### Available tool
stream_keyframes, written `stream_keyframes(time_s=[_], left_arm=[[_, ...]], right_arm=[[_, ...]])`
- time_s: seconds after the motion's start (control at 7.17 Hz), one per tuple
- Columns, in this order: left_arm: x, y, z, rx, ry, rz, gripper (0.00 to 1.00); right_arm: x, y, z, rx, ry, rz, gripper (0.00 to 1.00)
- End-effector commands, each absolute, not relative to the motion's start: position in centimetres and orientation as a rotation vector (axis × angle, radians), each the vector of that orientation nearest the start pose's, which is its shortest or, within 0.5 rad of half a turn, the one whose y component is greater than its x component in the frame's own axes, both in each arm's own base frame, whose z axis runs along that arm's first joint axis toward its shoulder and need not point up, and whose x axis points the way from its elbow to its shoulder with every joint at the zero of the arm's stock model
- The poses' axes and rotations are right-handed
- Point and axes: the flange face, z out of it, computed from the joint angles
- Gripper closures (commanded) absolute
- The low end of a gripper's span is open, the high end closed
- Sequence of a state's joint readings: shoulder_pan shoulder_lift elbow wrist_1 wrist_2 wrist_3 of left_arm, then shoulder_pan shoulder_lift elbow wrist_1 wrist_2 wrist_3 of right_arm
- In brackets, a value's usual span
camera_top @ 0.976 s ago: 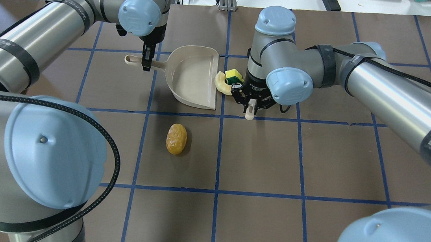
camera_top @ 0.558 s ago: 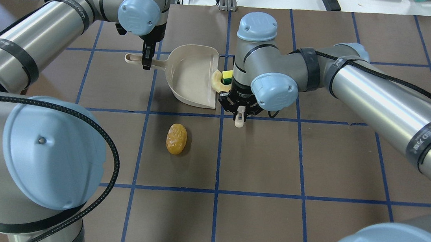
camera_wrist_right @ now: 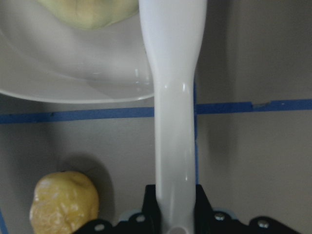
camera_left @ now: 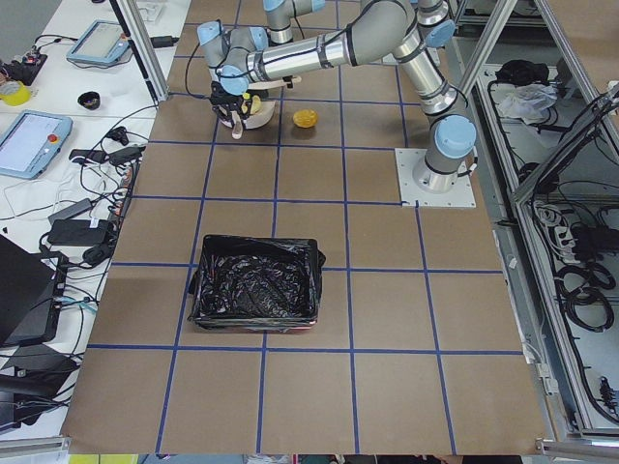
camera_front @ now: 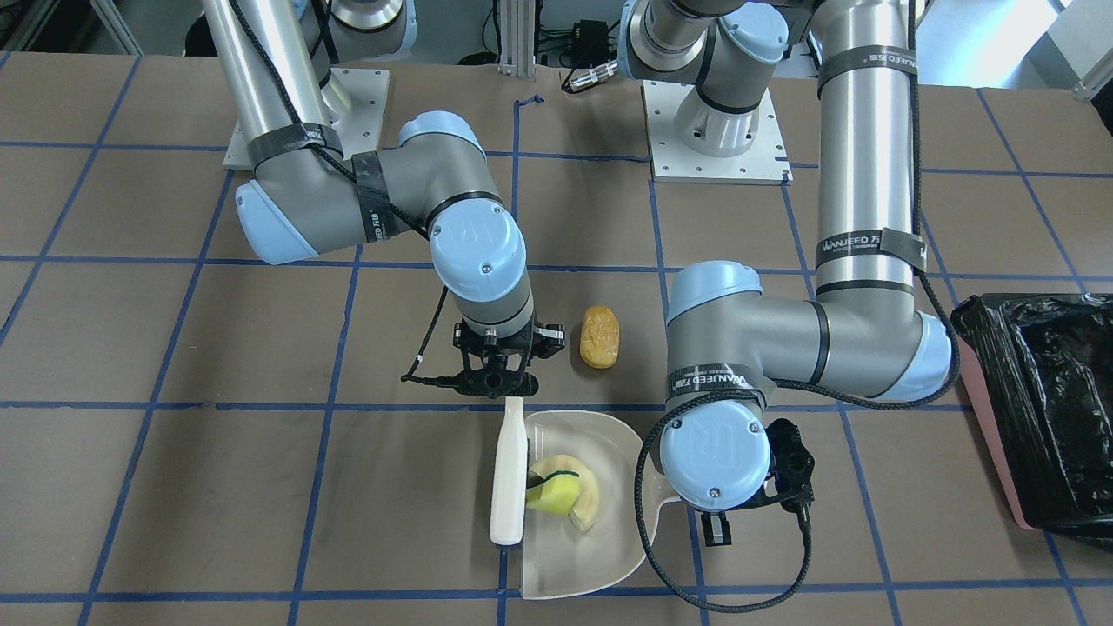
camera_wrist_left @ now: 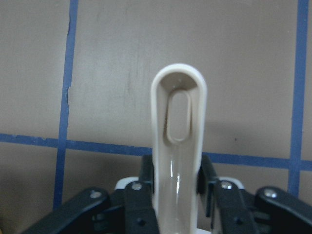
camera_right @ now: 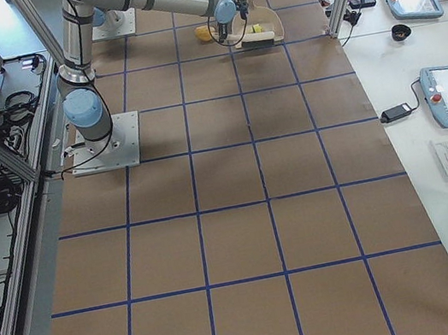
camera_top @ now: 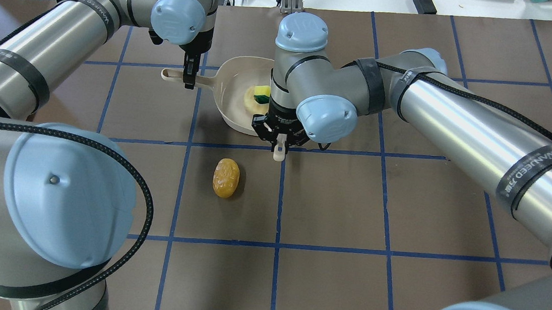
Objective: Sweep and dump trash into bin
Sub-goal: 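Sweep the yellow-green sponge into the dustpan with the right gripper's brush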
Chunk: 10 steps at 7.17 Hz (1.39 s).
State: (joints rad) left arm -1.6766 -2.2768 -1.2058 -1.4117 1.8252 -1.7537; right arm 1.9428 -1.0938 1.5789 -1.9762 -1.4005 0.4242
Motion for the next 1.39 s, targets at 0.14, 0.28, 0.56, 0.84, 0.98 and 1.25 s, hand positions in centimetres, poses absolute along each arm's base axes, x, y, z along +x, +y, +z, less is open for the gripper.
stream_keyframes(time_s=[0.14,0.28,0.56,0.84,0.98,1.25], left_arm=[[-19.3,-71.4,23.7,-2.068,2.1,-0.06,1.0],[-19.6,-71.1,23.5,-2.036,2.181,0.007,1.0],[-17.0,-71.5,24.2,-2.032,2.206,0.016,1.0],[-13.7,-71.9,24.2,-2.037,2.192,0.023,1.0],[-12.3,-72.2,25.0,-2.059,2.181,0.011,1.0],[-8.8,-72.0,28.8,-2.057,2.161,-0.085,1.0]], right_arm=[[37.8,-53.0,25.8,0.057,3.016,0.212,1.0],[37.1,-53.1,25.8,0.07,3.056,0.213,1.0],[35.0,-51.4,30.0,0.043,3.131,0.251,1.0],[32.7,-49.4,33.5,0.059,3.161,0.317,1.0],[32.6,-48.7,33.6,0.059,3.152,0.346,1.0],[32.4,-45.5,30.8,0.041,3.137,0.407,1.0]])
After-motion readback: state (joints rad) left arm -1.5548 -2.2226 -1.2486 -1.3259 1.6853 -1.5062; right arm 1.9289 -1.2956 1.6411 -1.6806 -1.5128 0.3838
